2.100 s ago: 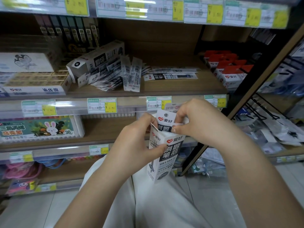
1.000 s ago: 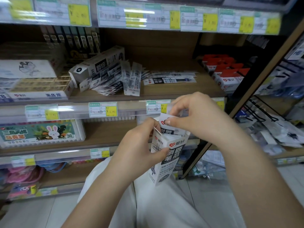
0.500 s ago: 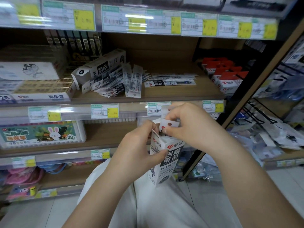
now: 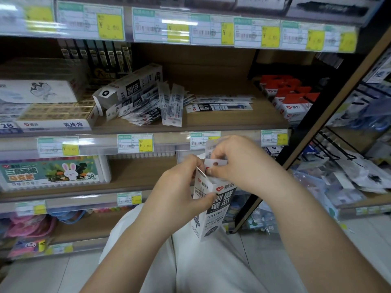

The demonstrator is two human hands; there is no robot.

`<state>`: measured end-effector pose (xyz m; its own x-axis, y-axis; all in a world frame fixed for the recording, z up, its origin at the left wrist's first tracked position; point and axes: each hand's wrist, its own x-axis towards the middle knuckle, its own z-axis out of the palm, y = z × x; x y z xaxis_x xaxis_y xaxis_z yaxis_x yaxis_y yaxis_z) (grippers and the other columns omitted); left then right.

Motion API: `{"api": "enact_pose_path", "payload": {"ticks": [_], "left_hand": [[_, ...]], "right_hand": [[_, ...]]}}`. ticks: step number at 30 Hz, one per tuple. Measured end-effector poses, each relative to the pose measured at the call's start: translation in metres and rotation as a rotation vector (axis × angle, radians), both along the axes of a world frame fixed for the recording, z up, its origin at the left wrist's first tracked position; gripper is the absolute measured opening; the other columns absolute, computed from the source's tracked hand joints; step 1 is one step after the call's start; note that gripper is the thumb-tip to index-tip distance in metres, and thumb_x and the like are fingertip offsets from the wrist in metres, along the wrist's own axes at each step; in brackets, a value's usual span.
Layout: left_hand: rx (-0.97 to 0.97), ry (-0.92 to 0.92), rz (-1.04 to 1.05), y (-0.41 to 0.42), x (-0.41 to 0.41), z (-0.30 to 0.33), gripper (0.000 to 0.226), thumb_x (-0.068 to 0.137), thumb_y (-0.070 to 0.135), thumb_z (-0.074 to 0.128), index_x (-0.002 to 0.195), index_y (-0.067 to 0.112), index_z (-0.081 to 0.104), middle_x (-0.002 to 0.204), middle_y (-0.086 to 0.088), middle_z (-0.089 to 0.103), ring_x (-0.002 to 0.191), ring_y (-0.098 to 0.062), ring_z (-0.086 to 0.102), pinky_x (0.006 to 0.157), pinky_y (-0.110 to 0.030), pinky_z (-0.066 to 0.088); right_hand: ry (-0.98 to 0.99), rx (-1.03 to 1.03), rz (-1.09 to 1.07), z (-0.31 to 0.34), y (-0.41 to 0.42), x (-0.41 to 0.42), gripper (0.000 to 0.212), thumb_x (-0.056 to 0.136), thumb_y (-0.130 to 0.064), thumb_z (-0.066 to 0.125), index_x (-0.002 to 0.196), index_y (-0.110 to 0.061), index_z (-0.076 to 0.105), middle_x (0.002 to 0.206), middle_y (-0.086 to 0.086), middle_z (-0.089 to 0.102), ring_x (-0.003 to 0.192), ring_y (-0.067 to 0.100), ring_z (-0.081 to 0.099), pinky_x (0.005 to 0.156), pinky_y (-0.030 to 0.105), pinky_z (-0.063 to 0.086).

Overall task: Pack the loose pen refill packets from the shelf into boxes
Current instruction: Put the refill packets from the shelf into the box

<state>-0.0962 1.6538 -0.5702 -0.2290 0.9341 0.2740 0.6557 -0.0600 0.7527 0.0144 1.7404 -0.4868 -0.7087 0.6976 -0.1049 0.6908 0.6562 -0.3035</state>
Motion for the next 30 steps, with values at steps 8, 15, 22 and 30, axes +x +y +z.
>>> {"api": "enact_pose_path", "payload": {"ticks": [8, 15, 22, 30], "left_hand": [[0.001, -0.002, 0.007, -0.001, -0.002, 0.000, 0.047, 0.066, 0.025, 0.081, 0.079, 0.040, 0.038, 0.092, 0.014, 0.066, 0.088, -0.002, 0.062, 0.075, -0.031, 0.050], [0.016, -0.002, -0.005, -0.001, -0.004, 0.000, 0.047, 0.066, 0.024, 0.081, 0.080, 0.040, 0.038, 0.089, 0.015, 0.065, 0.085, -0.002, 0.061, 0.073, -0.035, 0.052], [0.020, 0.005, 0.020, 0.001, -0.006, -0.004, 0.046, 0.066, 0.026, 0.079, 0.079, 0.039, 0.037, 0.087, 0.009, 0.065, 0.081, -0.007, 0.061, 0.070, -0.038, 0.051], [0.014, -0.020, 0.025, -0.002, -0.006, -0.005, 0.042, 0.062, 0.036, 0.075, 0.082, 0.038, 0.039, 0.093, 0.011, 0.066, 0.088, -0.006, 0.063, 0.075, -0.036, 0.052]], "right_hand": [[-0.207, -0.134, -0.100, 0.008, 0.001, -0.004, 0.017, 0.087, -0.039, 0.060, 0.090, -0.023, 0.066, 0.101, 0.001, 0.061, 0.090, 0.020, 0.060, 0.069, 0.025, 0.045], [0.162, 0.096, -0.021, -0.011, 0.001, 0.013, 0.012, 0.082, -0.025, 0.065, 0.081, -0.013, 0.068, 0.086, 0.003, 0.066, 0.085, 0.020, 0.060, 0.079, 0.032, 0.048], [0.133, 0.139, 0.051, -0.014, -0.002, 0.003, 0.009, 0.084, -0.021, 0.062, 0.079, -0.017, 0.068, 0.085, 0.001, 0.065, 0.088, 0.020, 0.059, 0.078, 0.027, 0.045], [-0.095, 0.016, -0.124, -0.003, 0.004, 0.007, 0.021, 0.085, -0.033, 0.063, 0.066, -0.029, 0.057, 0.118, -0.003, 0.059, 0.111, 0.017, 0.051, 0.090, 0.032, 0.047]]}}
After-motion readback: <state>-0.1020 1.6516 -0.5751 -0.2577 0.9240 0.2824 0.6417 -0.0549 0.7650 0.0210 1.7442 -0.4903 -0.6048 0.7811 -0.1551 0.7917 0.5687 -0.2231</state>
